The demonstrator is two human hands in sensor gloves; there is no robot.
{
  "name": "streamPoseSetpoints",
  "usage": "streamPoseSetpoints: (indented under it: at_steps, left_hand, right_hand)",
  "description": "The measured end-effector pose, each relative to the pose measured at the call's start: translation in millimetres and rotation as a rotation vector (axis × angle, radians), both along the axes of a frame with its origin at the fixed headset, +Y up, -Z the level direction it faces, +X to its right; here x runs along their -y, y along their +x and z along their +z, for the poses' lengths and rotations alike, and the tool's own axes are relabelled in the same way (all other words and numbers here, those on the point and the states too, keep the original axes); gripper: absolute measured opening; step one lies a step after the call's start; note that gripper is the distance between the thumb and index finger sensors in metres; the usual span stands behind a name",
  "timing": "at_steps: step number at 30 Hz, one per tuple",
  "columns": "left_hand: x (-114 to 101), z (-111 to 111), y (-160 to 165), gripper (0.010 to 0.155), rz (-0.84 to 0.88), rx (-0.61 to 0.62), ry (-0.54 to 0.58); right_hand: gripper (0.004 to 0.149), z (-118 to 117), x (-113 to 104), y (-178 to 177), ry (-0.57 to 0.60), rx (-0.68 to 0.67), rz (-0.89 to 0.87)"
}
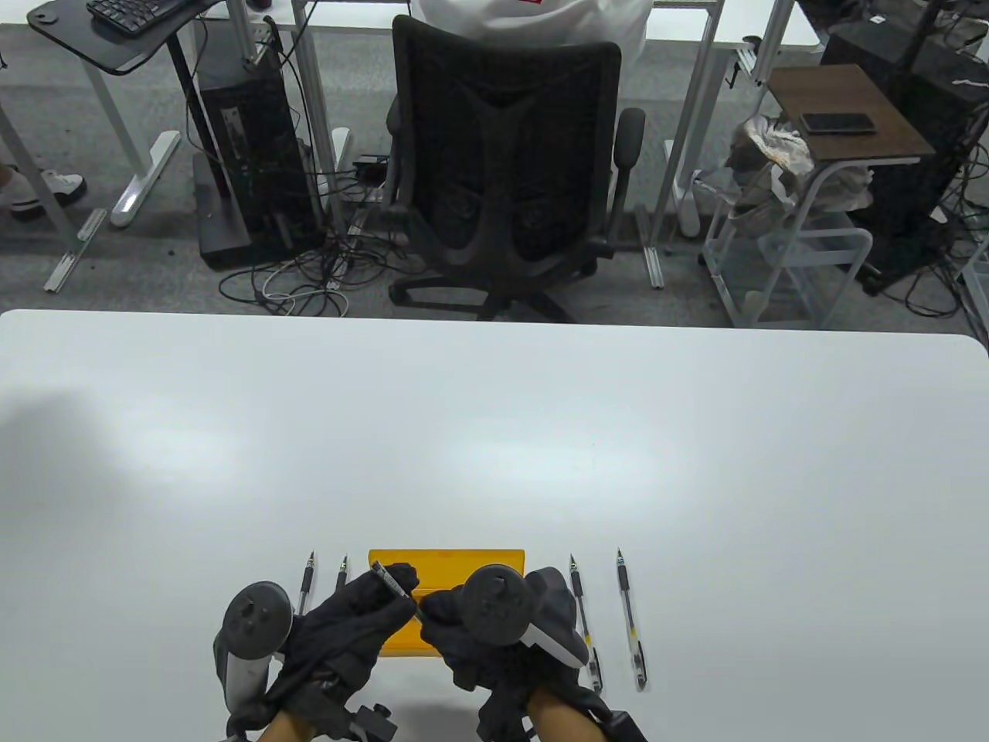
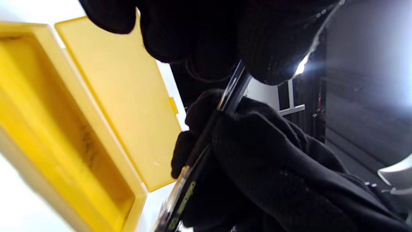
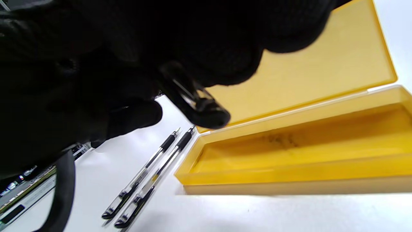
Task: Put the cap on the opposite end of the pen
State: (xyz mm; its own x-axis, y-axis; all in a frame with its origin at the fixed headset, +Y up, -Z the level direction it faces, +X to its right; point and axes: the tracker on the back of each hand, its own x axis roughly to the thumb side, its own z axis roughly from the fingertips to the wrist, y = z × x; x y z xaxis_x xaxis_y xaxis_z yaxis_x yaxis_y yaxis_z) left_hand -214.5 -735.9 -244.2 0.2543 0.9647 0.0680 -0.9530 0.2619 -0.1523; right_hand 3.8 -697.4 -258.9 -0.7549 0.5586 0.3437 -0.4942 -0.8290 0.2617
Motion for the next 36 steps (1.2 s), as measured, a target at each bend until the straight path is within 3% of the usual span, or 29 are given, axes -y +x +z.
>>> streamPoseSetpoints:
  at_steps: [2, 5, 8, 10, 15, 18, 22, 26, 30, 33, 36]
  left_hand:
    - [-4, 0, 0, 0.048, 0.015, -0.001, 0.039]
    - [-10, 1, -7, 0.048, 0.022, -0.038, 0.098]
    - [-9, 1, -14, 0.048, 0.107, -0.050, 0.085]
    - [-9, 2, -15, 0.048, 0.152, -0.042, 0.080]
    - [-15, 3, -13, 0.050, 0.136, -0.010, 0.097]
    - [-16, 5, -6, 0.059, 0.095, 0.041, 0.091]
    - [-24, 5, -7, 0.058, 0.000, -0.070, 0.165]
    - [-36, 2, -9, 0.059, -0.034, -0.157, 0.217]
    - [-41, -2, -56, 0.058, -0.070, -0.415, 0.252]
    - [-39, 2, -59, 0.058, -0.198, -0.330, 0.331]
    - [-45, 4, -44, 0.056, -0.409, -0.198, 0.423]
  right_hand:
    - [0.044, -3, 2, 2, -0.061, 0.002, -0.047]
    - [0.051, -8, 10, 6, -0.314, -0.066, -0.113]
    - [0.049, -13, 17, 10, -0.400, -0.039, -0.274]
    - [0.050, -13, 17, 9, -0.463, -0.074, -0.292]
    - [0.048, -12, 16, 7, -0.453, -0.004, -0.301]
    - [0.049, -12, 17, 6, -0.408, 0.038, -0.293]
    - [0.050, -10, 12, 8, -0.371, 0.053, -0.290]
    - [0.049, -7, -6, 6, -0.230, 0.084, -0.304]
    - [0.048, -10, -5, 30, -0.154, 0.142, -0.128]
    - [0.049, -19, -3, 47, -0.117, 0.335, -0.248]
    - [0.047, -16, -3, 48, -0.051, 0.326, -0.204]
